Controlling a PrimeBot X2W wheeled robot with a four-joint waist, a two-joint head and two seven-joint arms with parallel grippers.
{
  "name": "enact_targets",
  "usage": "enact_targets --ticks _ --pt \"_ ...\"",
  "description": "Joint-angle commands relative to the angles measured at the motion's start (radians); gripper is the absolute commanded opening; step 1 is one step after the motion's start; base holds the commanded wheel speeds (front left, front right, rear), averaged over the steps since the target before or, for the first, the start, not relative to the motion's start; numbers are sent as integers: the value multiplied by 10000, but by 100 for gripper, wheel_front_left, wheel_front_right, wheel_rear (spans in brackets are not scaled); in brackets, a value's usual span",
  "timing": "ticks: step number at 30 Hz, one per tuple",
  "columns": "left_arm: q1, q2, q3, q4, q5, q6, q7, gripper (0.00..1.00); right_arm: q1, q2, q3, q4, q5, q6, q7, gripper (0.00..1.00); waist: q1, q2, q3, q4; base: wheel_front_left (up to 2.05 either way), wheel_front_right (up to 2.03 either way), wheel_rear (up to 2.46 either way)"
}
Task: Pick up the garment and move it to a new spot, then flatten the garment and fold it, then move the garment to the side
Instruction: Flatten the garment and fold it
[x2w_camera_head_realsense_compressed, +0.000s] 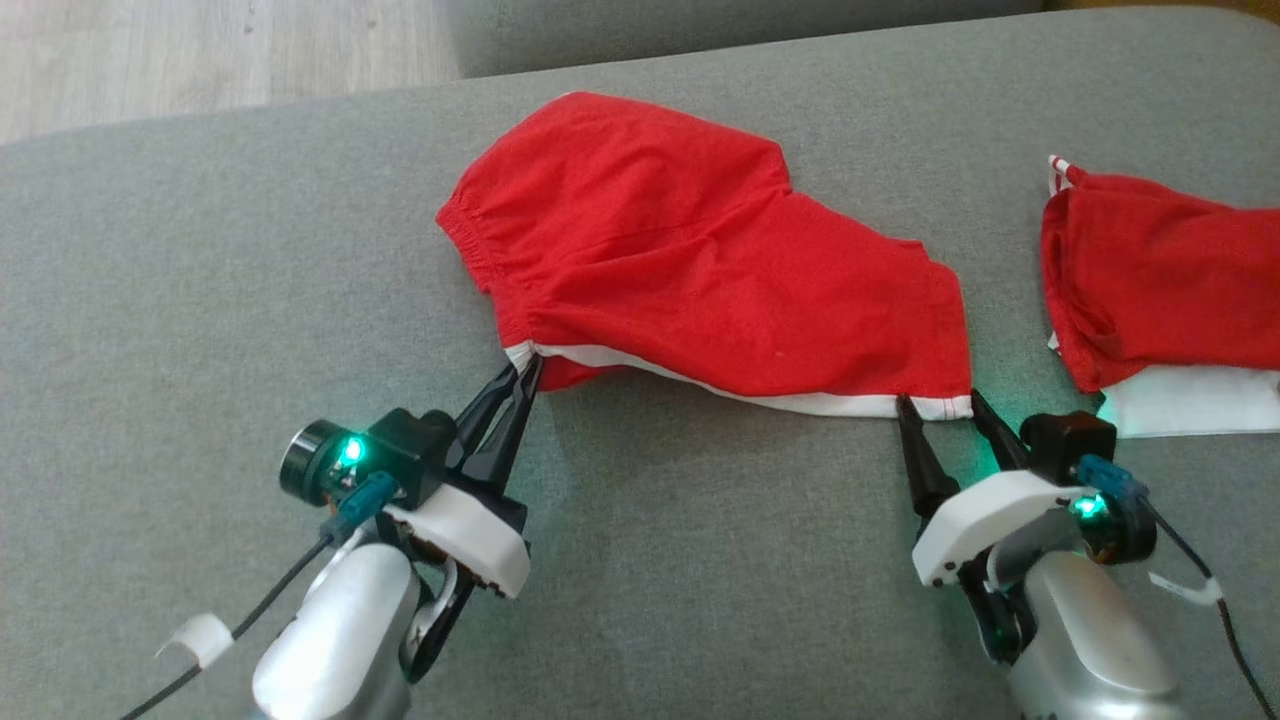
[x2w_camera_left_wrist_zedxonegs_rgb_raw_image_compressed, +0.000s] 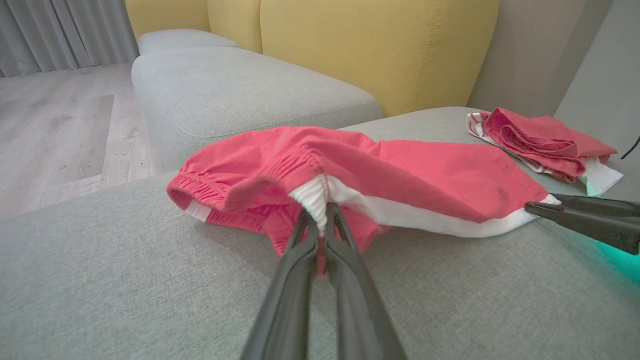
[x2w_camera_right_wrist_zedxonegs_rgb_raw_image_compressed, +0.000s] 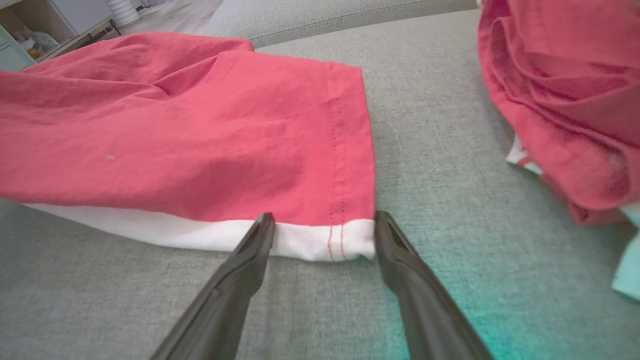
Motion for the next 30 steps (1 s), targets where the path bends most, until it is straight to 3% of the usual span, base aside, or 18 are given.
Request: enact_targets --ticks 1,3,4,5,16,30 --pt "-149 262 296 -381 -60 49 57 0 -337 -24 310 -168 11 -7 -64 100 0 0 30 -16 0 0 0" --pt "-154 287 278 -406 -69 65 102 0 -401 -24 362 -88 36 -7 -91 100 0 0 50 -27 0 0 0" --pt "-155 316 271 -413 -88 74 126 0 -463 -24 439 -36 98 -7 -129 23 0 0 57 -39 0 0 0" --pt "-152 337 267 -402 -93 83 144 0 -496 -24 475 -35 132 -7 -175 0 0 0 49 -48 0 0 0" --pt "-148 657 278 -450 -90 179 209 0 -604 -24 411 -777 412 -7 -404 0 0 0 -286 -134 0 0 0" --pt "-1428 1684 363 -1476 15 -30 842 0 -1301 -251 525 -4318 772 -7 1187 0 0 0 -995 -73 0 0 0"
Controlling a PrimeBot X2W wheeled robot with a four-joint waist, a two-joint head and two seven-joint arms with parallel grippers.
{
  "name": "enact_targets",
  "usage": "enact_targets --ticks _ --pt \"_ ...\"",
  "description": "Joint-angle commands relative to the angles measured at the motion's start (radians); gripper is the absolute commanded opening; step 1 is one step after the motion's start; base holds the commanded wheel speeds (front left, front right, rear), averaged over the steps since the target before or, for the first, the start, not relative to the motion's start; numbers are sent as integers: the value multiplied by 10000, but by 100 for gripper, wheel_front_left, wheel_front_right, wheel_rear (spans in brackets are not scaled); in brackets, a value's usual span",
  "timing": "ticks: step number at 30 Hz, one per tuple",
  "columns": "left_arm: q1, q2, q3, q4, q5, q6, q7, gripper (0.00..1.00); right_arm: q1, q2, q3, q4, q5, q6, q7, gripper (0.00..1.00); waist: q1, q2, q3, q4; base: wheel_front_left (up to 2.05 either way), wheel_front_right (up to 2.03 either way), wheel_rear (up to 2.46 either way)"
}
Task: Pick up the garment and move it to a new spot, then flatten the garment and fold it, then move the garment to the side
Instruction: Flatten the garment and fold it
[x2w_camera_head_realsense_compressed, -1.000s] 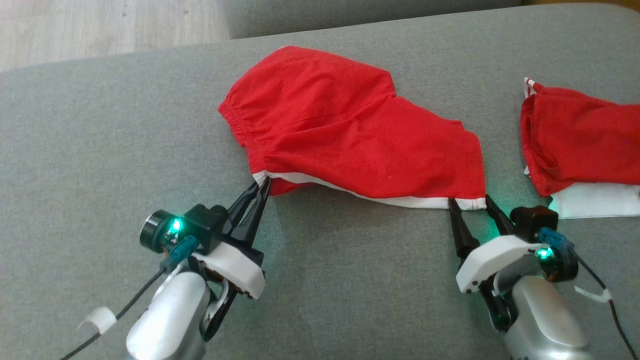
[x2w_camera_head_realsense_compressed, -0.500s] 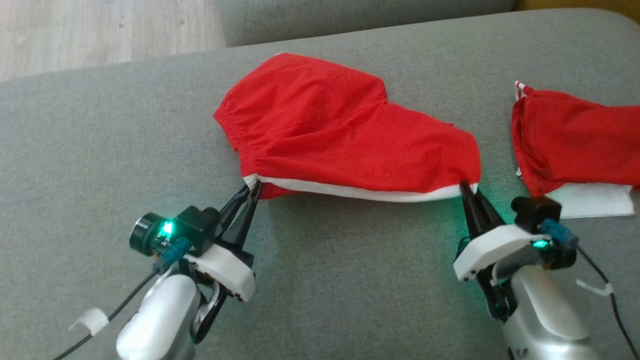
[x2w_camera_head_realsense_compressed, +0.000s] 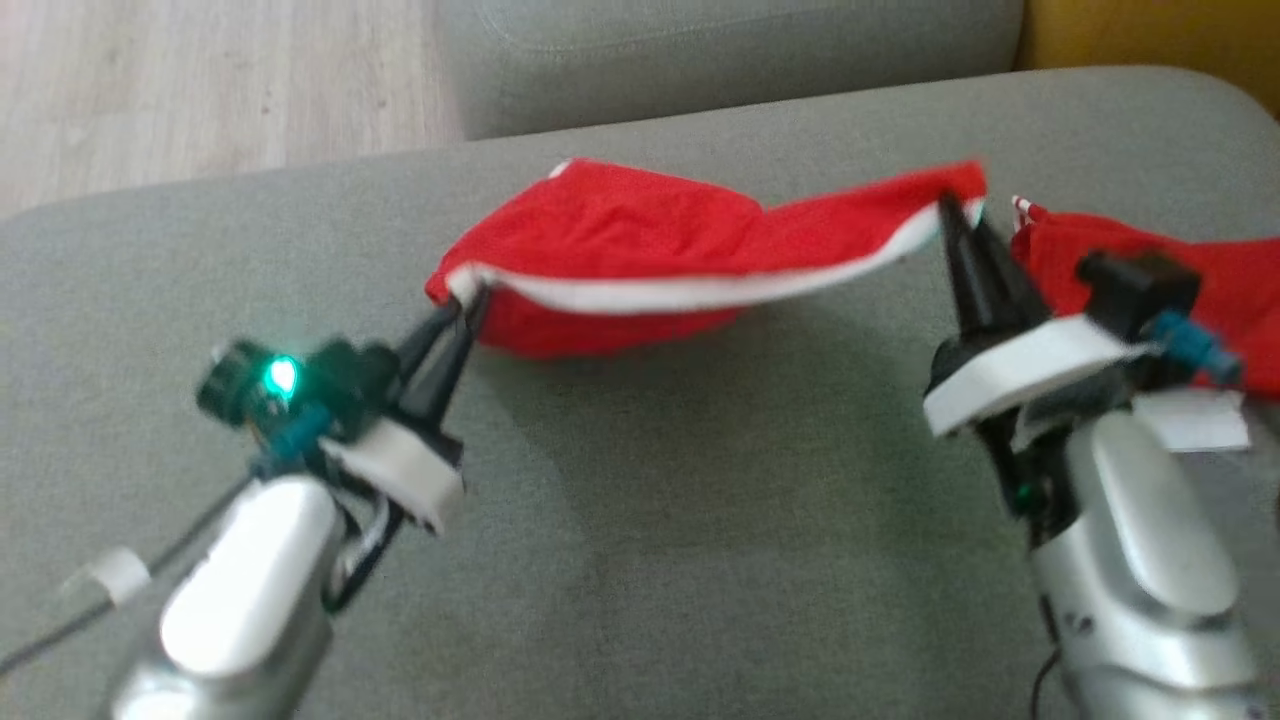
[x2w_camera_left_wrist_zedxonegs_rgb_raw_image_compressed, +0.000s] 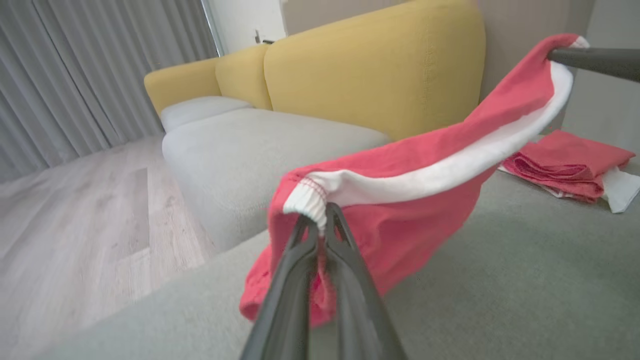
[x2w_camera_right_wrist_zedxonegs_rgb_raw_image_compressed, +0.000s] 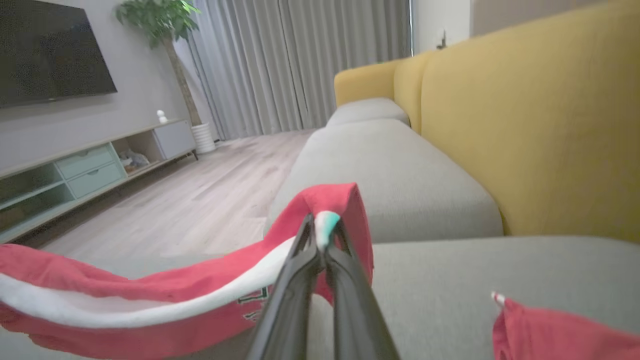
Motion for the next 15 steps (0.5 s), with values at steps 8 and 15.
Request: enact_targets --ticks 8,15 --pt "-2548 809 596 -1238 -5 -167 560 0 -1586 -876 459 -2306 132 -7 726 0 0 0 -586 92 0 0 0" --pt "-3570 1012 991 -2309 -302 -114 941 0 -2050 -1205 99 -3797 -235 -7 1192 0 0 0 -1048 42 0 0 0"
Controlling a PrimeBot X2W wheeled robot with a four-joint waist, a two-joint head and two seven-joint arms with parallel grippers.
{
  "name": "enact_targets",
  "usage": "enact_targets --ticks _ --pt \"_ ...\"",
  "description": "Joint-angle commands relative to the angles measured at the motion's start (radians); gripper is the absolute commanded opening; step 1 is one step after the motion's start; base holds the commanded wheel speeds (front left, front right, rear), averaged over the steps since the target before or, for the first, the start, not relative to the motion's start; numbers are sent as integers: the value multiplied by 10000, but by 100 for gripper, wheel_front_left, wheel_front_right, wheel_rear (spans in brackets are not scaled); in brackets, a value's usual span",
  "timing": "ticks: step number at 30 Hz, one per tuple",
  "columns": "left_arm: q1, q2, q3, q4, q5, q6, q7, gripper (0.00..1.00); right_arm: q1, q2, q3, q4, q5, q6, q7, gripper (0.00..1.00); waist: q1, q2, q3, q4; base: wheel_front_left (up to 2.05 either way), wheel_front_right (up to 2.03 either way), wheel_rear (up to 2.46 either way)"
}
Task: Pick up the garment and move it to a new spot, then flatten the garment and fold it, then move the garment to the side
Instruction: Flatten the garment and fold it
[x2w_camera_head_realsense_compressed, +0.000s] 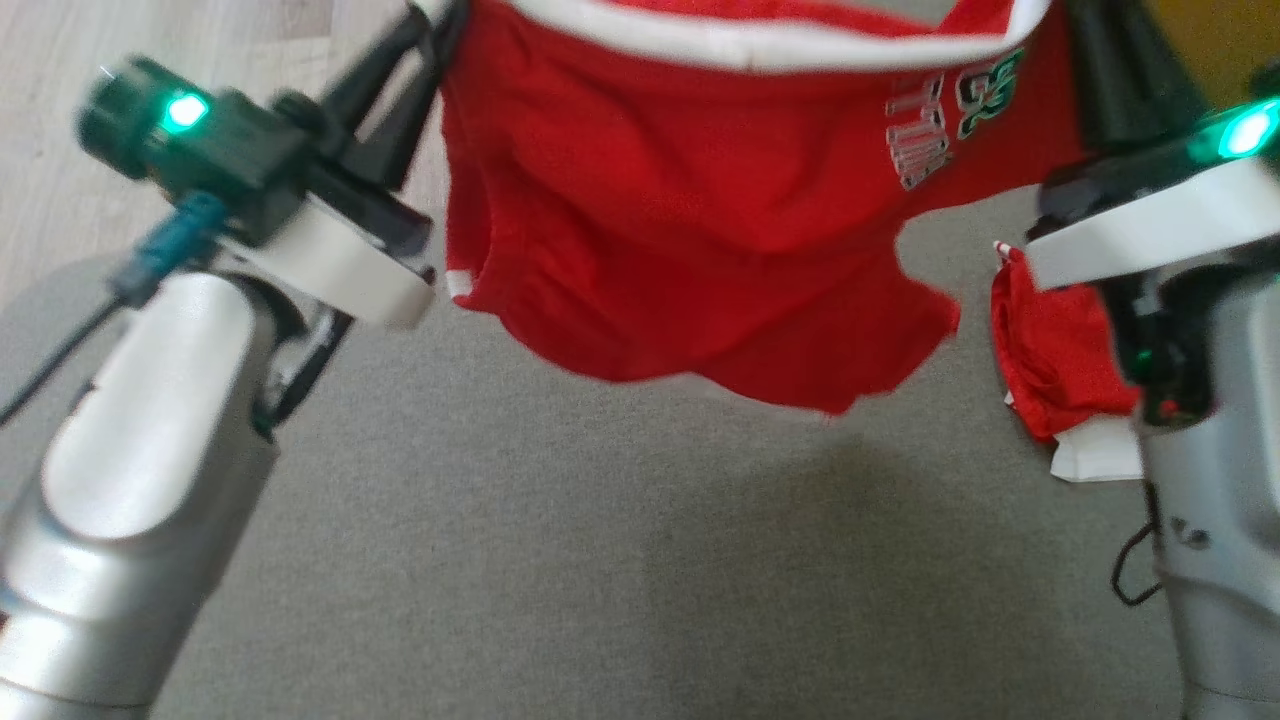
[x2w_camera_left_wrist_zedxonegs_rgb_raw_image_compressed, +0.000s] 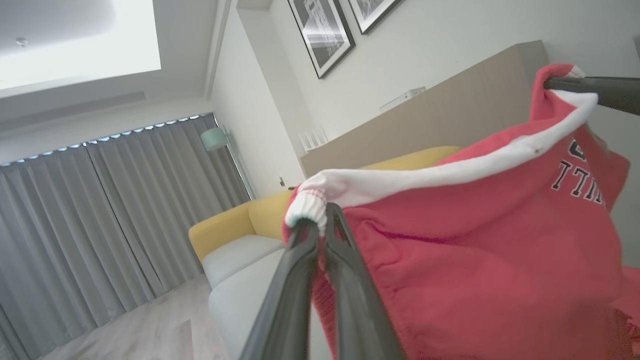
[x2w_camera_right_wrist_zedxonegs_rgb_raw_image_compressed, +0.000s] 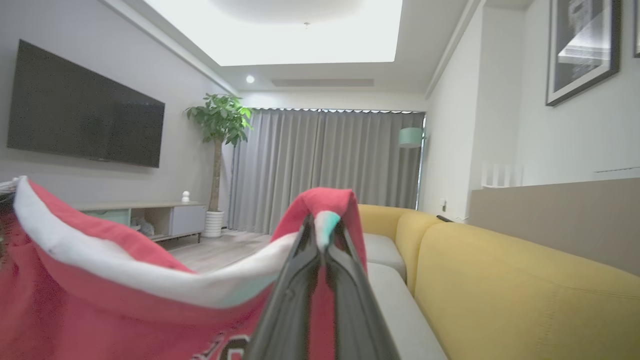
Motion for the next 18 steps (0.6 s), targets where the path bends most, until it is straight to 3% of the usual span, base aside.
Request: enact_targets --ticks 1,8,18 --pt "-587 560 655 -620 -113 113 137 0 -421 53 -113 -714 -39 -7 197 0 1 0 -123 -56 0 0 0" --pt "413 1106 693 -1920 -440 276 916 0 494 -30 -242 -2047 -309 -7 1009 0 1 0 -118 -66 0 0 0" --pt "678 1499 954 -2148 -976 303 1285 0 402 -146 -129 -2028 -419 -7 1794 0 1 0 992 7 0 0 0"
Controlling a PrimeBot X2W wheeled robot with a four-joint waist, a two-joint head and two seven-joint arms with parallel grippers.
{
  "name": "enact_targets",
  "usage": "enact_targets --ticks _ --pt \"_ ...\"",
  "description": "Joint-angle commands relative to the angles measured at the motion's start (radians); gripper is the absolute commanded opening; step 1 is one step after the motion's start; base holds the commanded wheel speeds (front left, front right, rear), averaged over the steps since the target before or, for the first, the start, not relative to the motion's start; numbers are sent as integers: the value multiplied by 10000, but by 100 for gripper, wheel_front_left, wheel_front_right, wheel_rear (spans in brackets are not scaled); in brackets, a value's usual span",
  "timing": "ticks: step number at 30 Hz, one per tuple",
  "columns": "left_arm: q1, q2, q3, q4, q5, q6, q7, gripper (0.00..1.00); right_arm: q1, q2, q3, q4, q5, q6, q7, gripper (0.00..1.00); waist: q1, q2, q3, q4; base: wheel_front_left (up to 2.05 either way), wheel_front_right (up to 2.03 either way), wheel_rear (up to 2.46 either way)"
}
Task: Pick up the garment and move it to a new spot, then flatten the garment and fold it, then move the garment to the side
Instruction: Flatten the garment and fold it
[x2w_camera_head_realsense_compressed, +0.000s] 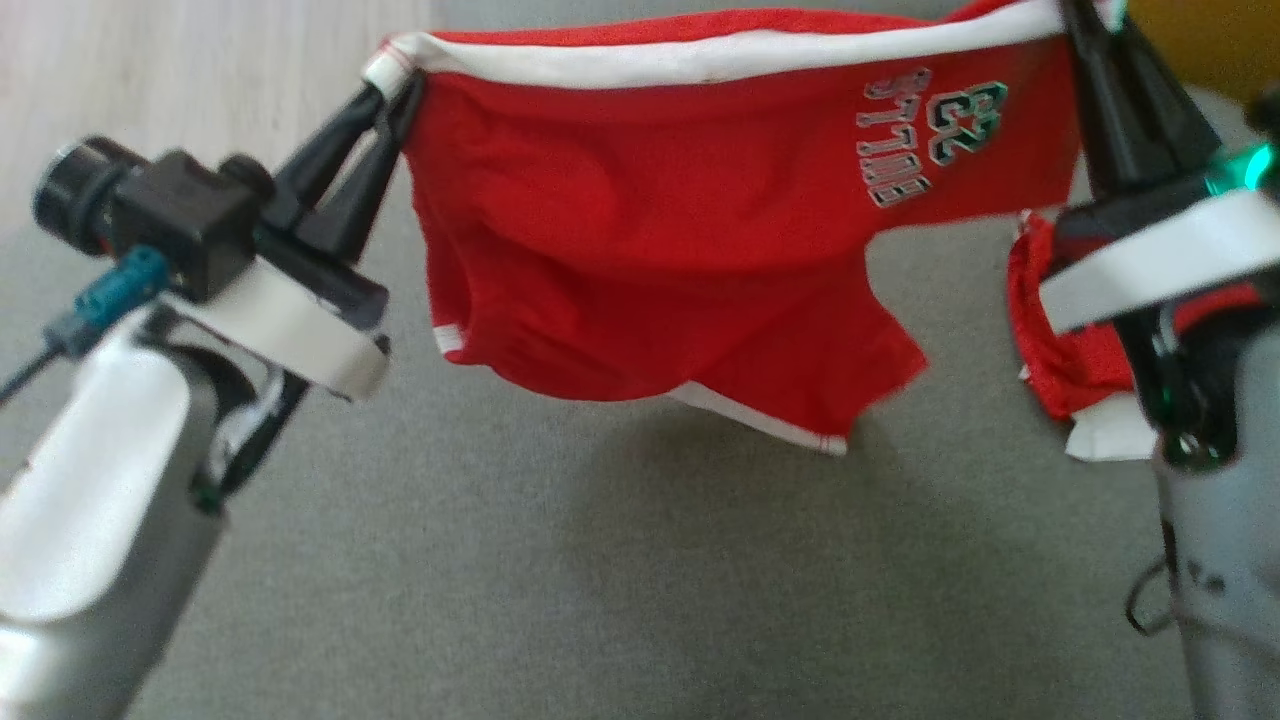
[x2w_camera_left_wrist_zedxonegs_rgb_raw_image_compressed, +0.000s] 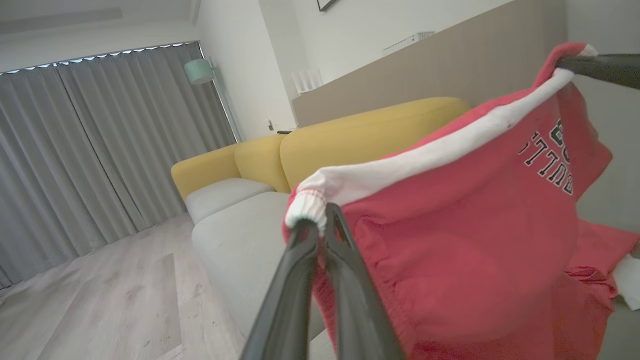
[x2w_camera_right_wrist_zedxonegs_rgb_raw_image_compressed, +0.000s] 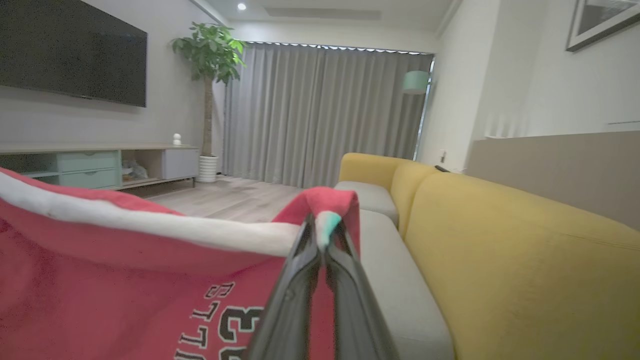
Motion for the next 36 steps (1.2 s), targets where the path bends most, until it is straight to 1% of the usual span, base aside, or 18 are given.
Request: enact_targets --ticks 1,2,4,6,8,11,14,17,19,21,23,25,28,31,34,36 --pt "-882 496 561 -132 63 -48 29 0 -747 85 192 -201 218 -7 71 0 0 -1 550 17 0 0 0" --pt "-1105 532 523 41 71 -103 19 0 -1060 194 179 -15 391 -7 92 0 0 -1 781 20 0 0 0" --pt "-1710 548 439 468 88 -202 -66 0 -1829 45 307 464 297 -7 65 0 0 -1 1245 56 0 0 0" --pt "-2462 528 358 1053 103 -279 -229 0 -2728 50 441 1145 397 -7 -83 0 0 -1 1693 77 0 0 0" --pt "-3327 495 252 1787 216 -329 -487 0 -3793 -76 660 2025 334 -7 -441 0 0 -1 2087 84 0 0 0" --pt "-4732 296 152 2971 371 -367 -1083 0 -5542 -128 793 3547 40 -7 -1369 0 0 -1 2586 86 0 0 0" --pt "-6040 18 238 4088 583 -377 -2020 0 -7130 119 440 5072 -430 -7 -2624 0 0 -1 2868 70 0 0 0" --pt "-6757 -344 253 5101 684 -379 -2902 0 -7991 404 95 6482 -945 -7 -3667 0 0 -1 2893 85 0 0 0" --pt "-6903 -574 34 5716 636 -389 -3286 0 -8084 561 14 7373 -1182 -7 -4013 0 0 -1 2843 117 0 0 0" --pt "-6753 -772 -365 6165 555 -397 -3578 0 -7890 592 230 8198 -1366 -7 -4179 0 0 -1 2778 167 0 0 0" --pt "-6399 -875 -972 6437 379 -401 -3765 0 -7525 549 445 8970 -1409 -7 -4204 0 0 -1 2686 236 0 0 0" --pt "-5888 -848 -1660 6570 108 -402 -3893 0 -7089 473 783 9669 -1340 -7 -4122 0 0 -1 2565 284 0 0 0" --pt "-4950 -574 -2909 6488 -267 -404 -4012 0 -6424 230 1493 10539 -1091 -7 -3870 0 0 -1 2316 350 0 0 0" --pt "-4010 -160 -4004 6191 -790 -404 -4080 0 -5755 -26 2476 11169 -538 -7 -3318 0 0 -1 2003 406 0 0 0" --pt "-3198 246 -4848 5830 -1221 -405 -4121 0 -5115 -314 3587 11354 467 -7 -2518 0 0 -1 1641 454 0 0 0" --pt "-2737 506 -5306 5598 -1406 -405 -4141 0 -4716 -676 4321 11203 1233 -7 -1935 0 0 -1 1374 468 0 0 0"
